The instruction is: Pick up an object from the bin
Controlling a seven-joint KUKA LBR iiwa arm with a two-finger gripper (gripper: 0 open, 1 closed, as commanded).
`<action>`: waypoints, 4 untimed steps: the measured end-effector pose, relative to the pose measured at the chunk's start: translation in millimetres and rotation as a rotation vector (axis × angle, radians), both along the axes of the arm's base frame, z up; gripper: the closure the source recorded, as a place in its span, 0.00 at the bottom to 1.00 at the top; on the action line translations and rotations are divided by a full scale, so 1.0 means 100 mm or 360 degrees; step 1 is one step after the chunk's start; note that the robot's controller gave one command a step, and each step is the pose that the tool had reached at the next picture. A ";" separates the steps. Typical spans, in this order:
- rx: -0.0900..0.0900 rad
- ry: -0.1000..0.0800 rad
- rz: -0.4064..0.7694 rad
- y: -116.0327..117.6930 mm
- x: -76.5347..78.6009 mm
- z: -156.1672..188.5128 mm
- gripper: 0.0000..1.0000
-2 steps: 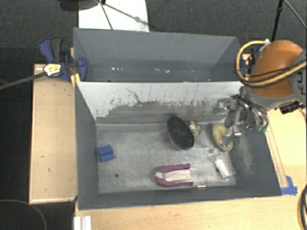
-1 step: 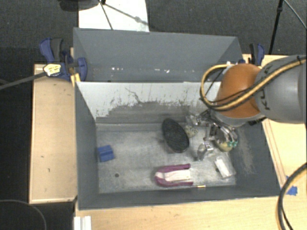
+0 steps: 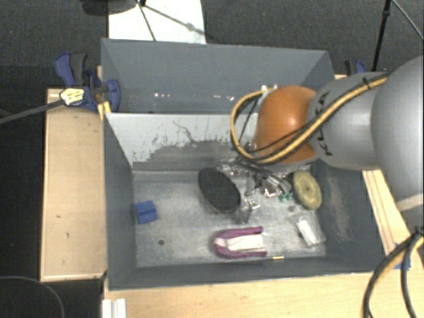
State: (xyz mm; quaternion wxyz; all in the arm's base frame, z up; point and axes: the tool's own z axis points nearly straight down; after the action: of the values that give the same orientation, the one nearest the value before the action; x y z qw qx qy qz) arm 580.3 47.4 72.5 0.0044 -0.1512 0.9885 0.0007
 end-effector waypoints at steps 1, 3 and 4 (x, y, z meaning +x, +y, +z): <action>0.0000 -0.0001 0.0383 0.57 -0.01 0.04 0.00; -0.0003 0.0000 0.0385 0.55 -0.01 0.04 0.00; 0.0001 0.0000 0.0680 1.65 -0.01 0.42 0.00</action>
Offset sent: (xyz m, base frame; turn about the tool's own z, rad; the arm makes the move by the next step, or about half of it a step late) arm -0.0018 0.0546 0.0032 -0.2404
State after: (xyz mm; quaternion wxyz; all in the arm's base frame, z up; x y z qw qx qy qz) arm 578.8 212.4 114.1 0.0041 -0.3573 0.9340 0.0020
